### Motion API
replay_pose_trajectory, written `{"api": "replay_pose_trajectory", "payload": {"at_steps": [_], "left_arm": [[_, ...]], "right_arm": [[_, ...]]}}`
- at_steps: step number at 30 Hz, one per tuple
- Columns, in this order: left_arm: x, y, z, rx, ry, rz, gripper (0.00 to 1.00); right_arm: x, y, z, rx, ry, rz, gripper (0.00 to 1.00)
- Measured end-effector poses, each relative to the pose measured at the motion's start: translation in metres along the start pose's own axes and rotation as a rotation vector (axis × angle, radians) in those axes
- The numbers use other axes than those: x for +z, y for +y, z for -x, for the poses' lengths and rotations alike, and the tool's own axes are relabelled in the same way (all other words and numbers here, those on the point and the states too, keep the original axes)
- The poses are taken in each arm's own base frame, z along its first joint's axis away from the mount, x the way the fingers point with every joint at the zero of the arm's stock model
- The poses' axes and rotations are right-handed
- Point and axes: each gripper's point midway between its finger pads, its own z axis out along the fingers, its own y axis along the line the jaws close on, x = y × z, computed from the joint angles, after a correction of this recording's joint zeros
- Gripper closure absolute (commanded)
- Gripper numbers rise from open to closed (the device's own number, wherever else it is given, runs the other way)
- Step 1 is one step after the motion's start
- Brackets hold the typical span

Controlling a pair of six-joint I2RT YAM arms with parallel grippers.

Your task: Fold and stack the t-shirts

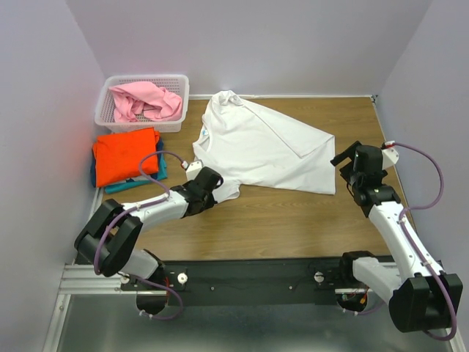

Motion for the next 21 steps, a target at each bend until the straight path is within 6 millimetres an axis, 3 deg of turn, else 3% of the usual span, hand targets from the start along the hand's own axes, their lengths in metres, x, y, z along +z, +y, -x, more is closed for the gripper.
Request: {"api": "replay_pose_trajectory", "payload": {"at_steps": [9, 21], "left_arm": [[-0.005, 0.000, -0.001, 0.013, -0.019, -0.049, 1.00], [-0.027, -0.019, 0.027, 0.022, -0.144, -0.176, 1.00]], "right_arm": [[0.009, -0.007, -0.015, -0.039, 0.047, -0.026, 0.00], [0.026, -0.042, -0.073, -0.114, 0.237, -0.137, 0.00]]}}
